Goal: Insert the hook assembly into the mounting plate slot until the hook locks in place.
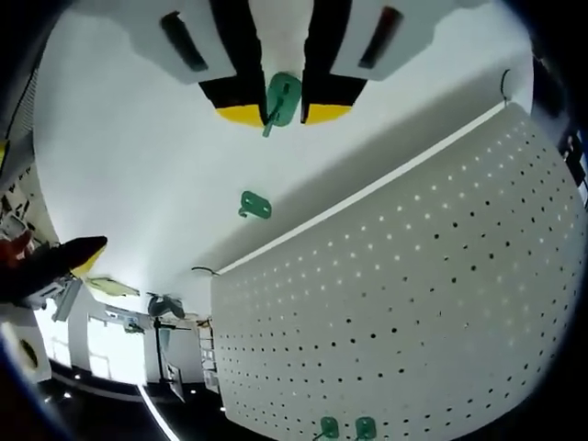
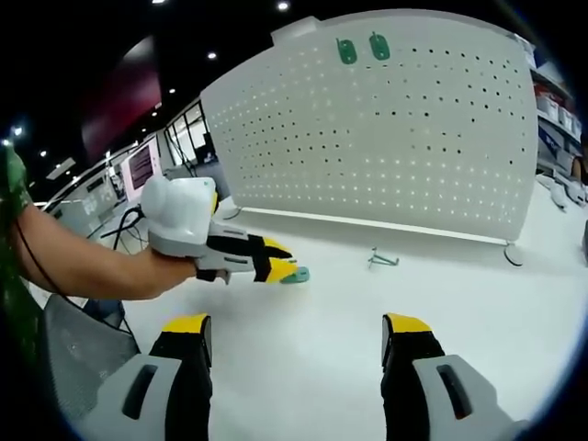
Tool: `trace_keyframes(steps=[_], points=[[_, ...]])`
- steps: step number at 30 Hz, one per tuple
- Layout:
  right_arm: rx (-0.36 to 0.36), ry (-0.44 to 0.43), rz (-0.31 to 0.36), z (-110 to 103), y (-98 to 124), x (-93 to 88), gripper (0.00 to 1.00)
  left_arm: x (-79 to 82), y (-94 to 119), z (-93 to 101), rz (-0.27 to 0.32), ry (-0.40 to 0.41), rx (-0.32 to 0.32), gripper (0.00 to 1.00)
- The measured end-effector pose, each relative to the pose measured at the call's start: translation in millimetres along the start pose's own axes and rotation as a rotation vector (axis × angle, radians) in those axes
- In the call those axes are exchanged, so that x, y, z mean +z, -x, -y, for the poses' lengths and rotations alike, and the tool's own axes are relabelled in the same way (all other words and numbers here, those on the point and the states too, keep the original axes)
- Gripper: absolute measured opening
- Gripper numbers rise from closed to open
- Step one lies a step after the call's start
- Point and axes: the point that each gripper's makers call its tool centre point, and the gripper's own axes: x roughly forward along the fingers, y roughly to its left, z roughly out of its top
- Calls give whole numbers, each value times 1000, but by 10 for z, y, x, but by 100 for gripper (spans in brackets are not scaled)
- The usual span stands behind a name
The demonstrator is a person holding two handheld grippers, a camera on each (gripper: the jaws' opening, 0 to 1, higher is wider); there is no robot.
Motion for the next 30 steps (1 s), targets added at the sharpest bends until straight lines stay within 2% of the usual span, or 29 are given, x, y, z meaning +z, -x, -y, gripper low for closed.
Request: trace_keyframes(steps=[4, 8, 16, 20, 24, 27, 30], points=[[1, 1, 1, -3, -4, 8, 77, 6, -4, 13, -6, -1, -10, 4], [2, 1, 0, -5, -2, 4, 77, 10, -6, 6, -11, 5, -7, 4], [7, 3, -2, -25, -5, -4, 77, 1, -12, -121, -23, 147, 84, 3], [12, 5, -8, -41, -4, -21, 77, 53, 20, -250, 9, 233, 129, 3], [11, 4, -3, -28, -4, -1, 77, 40, 67, -383, -2, 177, 180, 3], [16, 6, -1, -47, -12, 6, 77, -73, 87, -487, -26, 220, 210, 3], [20, 8, -6, -59, -12, -8, 77, -103, 100, -537, -33, 227, 220, 4]])
